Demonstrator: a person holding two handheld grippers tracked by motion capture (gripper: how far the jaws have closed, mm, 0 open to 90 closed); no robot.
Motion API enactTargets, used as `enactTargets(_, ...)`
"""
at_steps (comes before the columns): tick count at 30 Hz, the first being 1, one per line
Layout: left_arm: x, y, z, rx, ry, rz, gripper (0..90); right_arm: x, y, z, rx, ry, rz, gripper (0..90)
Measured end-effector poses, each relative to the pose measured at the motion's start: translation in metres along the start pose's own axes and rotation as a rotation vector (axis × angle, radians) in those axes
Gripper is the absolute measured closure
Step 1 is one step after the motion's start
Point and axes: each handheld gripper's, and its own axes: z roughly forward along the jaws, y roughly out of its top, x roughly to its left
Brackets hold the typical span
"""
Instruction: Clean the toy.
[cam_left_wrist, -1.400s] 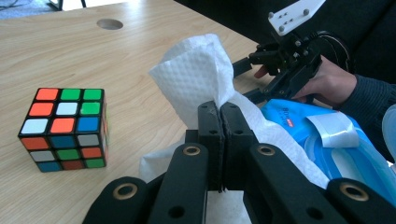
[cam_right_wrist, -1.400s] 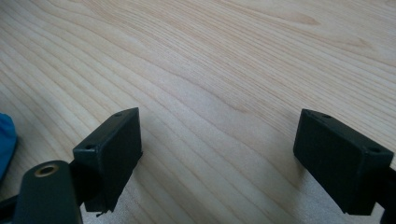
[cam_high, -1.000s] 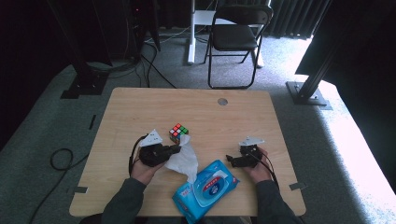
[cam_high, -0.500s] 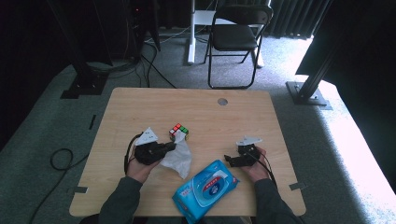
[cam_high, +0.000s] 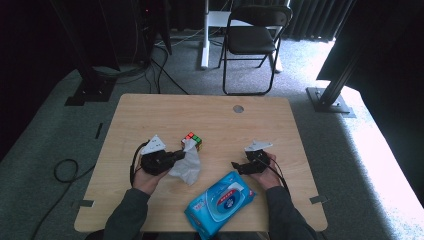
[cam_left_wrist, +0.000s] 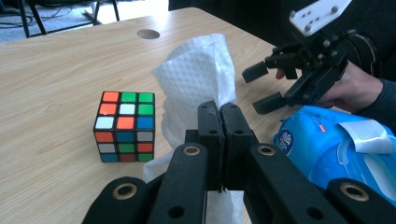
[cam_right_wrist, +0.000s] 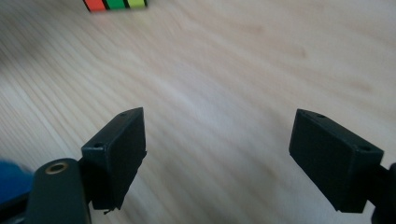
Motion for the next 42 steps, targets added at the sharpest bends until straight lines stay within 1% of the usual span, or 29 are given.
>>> enactTargets(2, 0.0, 0.0, -0.001, -0.001, 0.001, 0.002, 88.8, 0.001, 0.008, 0.0, -0.01, 0.007, -0.011, 18.4)
enactTargets(7, 0.002, 0.0, -0.002, -0.002, 0.003, -0.002, 88.9, 0.004, 0.027, 0.002, -0.027, 0.016, -0.058, 18.4)
enactTargets(10, 0.003, 0.0, -0.003, -0.002, 0.005, -0.004, 88.8, 0.007, 0.039, 0.004, -0.042, 0.034, -0.073, 18.4)
enactTargets(13, 0.004, 0.0, -0.003, -0.005, 0.009, -0.006, 88.8, 0.008, 0.049, 0.007, -0.037, 0.044, -0.09, 18.7)
enactTargets(19, 0.006, 0.0, -0.005, -0.009, 0.016, -0.009, 88.8, 0.006, 0.064, 0.017, -0.048, 0.08, -0.09, 19.4)
enactTargets(21, 0.007, 0.0, -0.006, -0.009, 0.017, -0.01, 88.8, 0.008, 0.069, 0.022, -0.049, 0.097, -0.102, 19.4)
enactTargets(27, 0.009, -0.001, -0.006, -0.012, 0.026, -0.017, 88.8, 0.021, 0.086, 0.036, -0.065, 0.138, -0.141, 19.4)
enactTargets(31, 0.011, -0.002, -0.009, -0.013, 0.03, -0.021, 88.8, 0.032, 0.097, 0.046, -0.077, 0.173, -0.139, 19.3)
enactTargets(34, 0.013, -0.002, -0.012, -0.021, 0.037, -0.027, 88.8, 0.04, 0.106, 0.054, -0.079, 0.19, -0.149, 18.4)
enactTargets(36, 0.015, -0.002, -0.014, -0.024, 0.042, -0.028, 88.8, 0.047, 0.112, 0.059, -0.077, 0.202, -0.155, 16.9)
enactTargets(39, 0.017, -0.003, -0.017, -0.032, 0.048, -0.033, 88.8, 0.056, 0.119, 0.068, -0.062, 0.207, -0.182, 15.1)
enactTargets(42, 0.018, -0.003, -0.019, -0.036, 0.053, -0.034, 88.8, 0.061, 0.122, 0.078, -0.038, 0.209, -0.187, 13.7)
